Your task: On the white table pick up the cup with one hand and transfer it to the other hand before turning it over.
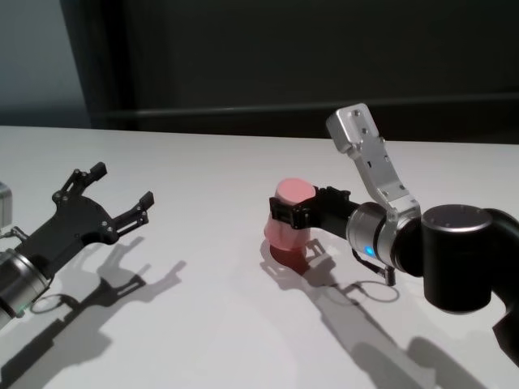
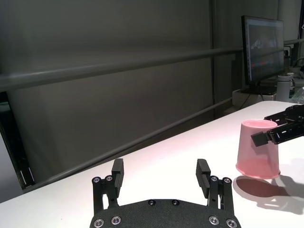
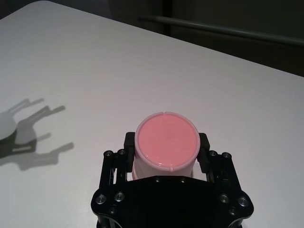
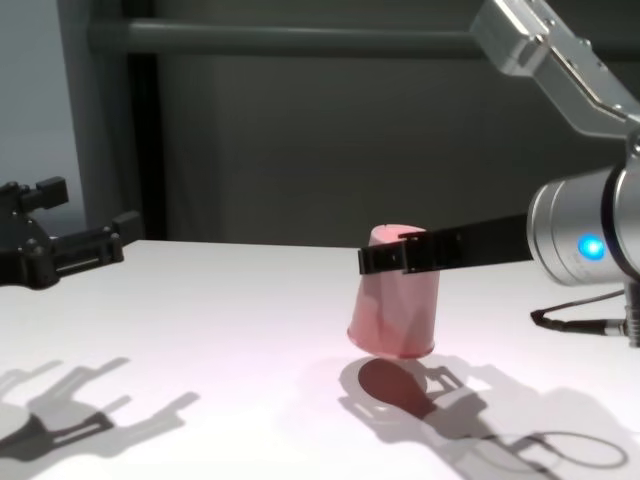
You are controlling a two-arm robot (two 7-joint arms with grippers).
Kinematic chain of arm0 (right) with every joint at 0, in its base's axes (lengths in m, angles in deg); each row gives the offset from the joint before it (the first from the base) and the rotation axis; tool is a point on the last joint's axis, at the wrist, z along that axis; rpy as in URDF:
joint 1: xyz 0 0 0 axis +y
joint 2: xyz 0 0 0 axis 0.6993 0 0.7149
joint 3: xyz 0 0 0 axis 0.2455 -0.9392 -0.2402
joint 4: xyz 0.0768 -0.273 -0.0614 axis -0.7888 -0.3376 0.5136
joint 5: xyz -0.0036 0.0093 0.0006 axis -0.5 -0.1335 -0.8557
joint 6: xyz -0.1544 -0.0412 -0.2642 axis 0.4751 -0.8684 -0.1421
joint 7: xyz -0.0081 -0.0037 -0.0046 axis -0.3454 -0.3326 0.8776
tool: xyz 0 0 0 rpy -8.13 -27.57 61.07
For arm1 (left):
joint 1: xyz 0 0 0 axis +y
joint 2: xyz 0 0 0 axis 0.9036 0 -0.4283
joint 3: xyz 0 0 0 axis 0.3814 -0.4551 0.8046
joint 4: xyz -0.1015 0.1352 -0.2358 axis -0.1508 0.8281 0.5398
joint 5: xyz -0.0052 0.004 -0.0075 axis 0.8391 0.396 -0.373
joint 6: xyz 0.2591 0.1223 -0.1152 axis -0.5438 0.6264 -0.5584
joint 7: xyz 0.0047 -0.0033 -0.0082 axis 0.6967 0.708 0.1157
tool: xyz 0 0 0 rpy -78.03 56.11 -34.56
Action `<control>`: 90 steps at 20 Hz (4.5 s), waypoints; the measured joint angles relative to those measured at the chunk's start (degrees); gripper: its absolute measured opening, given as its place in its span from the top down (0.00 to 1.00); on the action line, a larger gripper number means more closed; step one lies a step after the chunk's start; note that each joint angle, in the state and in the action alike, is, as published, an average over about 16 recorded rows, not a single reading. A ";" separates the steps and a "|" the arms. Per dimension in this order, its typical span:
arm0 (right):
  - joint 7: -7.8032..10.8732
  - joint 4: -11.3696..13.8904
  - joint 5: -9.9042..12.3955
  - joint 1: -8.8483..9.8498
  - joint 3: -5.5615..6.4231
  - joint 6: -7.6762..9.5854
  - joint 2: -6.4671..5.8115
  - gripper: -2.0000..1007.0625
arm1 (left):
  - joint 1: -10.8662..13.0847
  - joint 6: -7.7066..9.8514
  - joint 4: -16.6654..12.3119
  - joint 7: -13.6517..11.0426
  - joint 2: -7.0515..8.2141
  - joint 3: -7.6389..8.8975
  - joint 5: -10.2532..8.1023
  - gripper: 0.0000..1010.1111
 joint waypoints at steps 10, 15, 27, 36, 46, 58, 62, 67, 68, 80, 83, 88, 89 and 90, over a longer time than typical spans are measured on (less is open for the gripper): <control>0.80 -0.99 -1.21 -0.19 -0.40 2.33 0.76 0.26 | 0.00 0.00 0.00 0.00 0.00 0.00 0.00 0.01; 1.10 -1.37 -1.77 -0.22 -0.35 3.20 1.21 0.26 | 0.00 0.00 0.00 0.00 0.00 0.00 0.00 0.01; 1.24 -1.76 -2.64 0.07 0.48 4.51 2.14 0.26 | 0.00 0.00 0.00 0.00 0.00 0.00 0.00 0.01; 1.13 -1.70 -2.68 0.22 0.73 4.66 2.25 0.19 | 0.00 0.00 0.00 0.00 0.00 0.00 0.00 0.01; 1.13 -1.67 -2.63 0.17 0.62 4.54 2.20 0.04 | 0.00 0.00 0.00 0.00 0.00 0.00 0.00 0.01; 1.14 -1.61 -2.70 0.12 0.57 4.37 2.21 0.01 | 0.00 0.00 0.00 0.00 0.00 0.00 0.00 0.01; 1.15 -1.35 -3.12 0.08 0.72 3.98 2.37 0.01 | 0.00 0.00 0.00 0.00 0.00 0.00 0.00 0.01; 1.10 -0.59 -4.06 0.06 1.21 3.06 2.65 0.01 | 0.00 0.00 0.00 0.00 0.00 0.00 0.00 0.01; 1.09 -0.35 -4.30 0.07 1.36 2.81 2.71 0.01 | 0.00 0.00 0.00 0.00 0.00 0.00 0.00 0.01; 2.04 2.93 -9.43 1.49 3.48 -5.38 1.75 0.01 | 0.00 0.00 0.00 0.00 0.00 0.00 0.00 0.01; 2.85 3.16 -11.11 2.38 3.98 -8.86 0.94 0.01 | 0.00 0.00 0.00 0.00 0.00 0.00 0.00 0.01; 4.75 1.80 -13.66 4.53 5.27 -15.74 -0.57 0.01 | 0.00 0.00 0.00 0.00 0.00 0.00 0.00 0.01; 5.11 1.38 -14.03 4.97 5.55 -16.91 -0.82 0.01 | 0.00 0.00 0.00 0.00 0.00 0.00 0.00 0.01; 5.44 0.93 -14.32 5.41 5.84 -17.93 -1.03 0.01 | 0.00 0.00 0.00 0.00 0.00 0.00 0.00 0.01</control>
